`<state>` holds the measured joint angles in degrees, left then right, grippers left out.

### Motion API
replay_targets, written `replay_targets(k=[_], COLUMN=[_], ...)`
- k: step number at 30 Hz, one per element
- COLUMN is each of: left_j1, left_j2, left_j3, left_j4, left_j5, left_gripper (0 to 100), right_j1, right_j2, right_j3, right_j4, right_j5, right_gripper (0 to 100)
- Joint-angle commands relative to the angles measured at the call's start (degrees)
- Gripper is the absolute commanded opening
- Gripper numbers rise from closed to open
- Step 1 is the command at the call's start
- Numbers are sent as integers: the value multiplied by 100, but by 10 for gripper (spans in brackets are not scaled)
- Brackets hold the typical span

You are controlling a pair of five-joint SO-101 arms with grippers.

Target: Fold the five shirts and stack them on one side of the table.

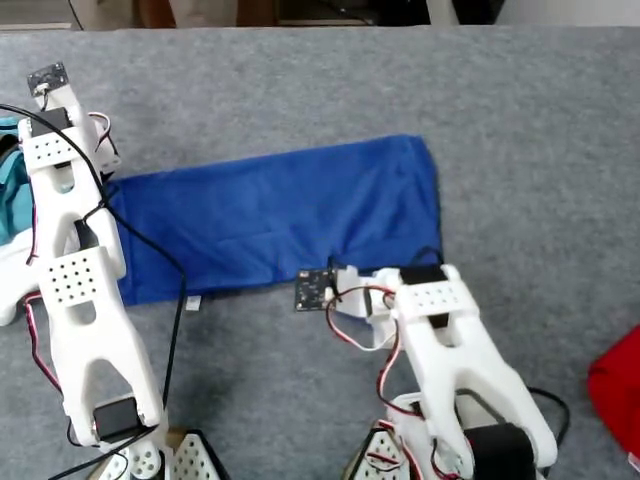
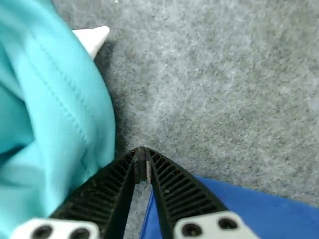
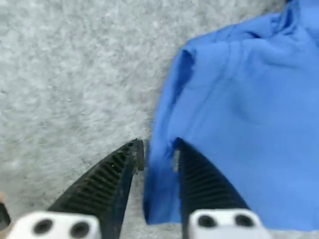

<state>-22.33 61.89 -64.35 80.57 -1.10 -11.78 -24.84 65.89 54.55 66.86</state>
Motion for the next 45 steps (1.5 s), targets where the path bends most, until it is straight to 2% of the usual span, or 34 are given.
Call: replay_targets(k=[1, 7, 13, 17, 21, 25, 29, 35, 40, 45], left_j1=[-70, -70, -70, -70, -70, -70, -70, -70, -70, -70], left_j2=[-101, -101, -101, -101, -101, -101, -101, -101, -101, -101], left_j3=[-18, -18, -18, -18, -18, -18, -18, -18, -18, -18], left_j4=[-70, -70, -70, -79, -79, -79, -79, -79, -79, -88], left_j5=[-9, -9, -9, -9, -9, -9, -9, -9, -9, -9], left_gripper=[20, 20, 20, 20, 20, 20, 20, 20, 20, 20], right_j1=[48, 48, 66, 356, 593, 611, 585, 585, 462, 400], right_j2=[277, 532, 769, 831, 857, 998, 1349, 2422, 3398, 4075], right_j3=[-40, -303, -541, -945, -1631, -2466, -3240, -4646, -6079, -7073], right_j4=[-18, -114, -255, -343, -123, 440, 563, 615, 1204, 1336], right_j5=[18, 18, 18, 18, 18, 18, 18, 18, 44, 53], right_gripper=[48, 47, 5, 5, 4, 4, 4, 4, 4, 4])
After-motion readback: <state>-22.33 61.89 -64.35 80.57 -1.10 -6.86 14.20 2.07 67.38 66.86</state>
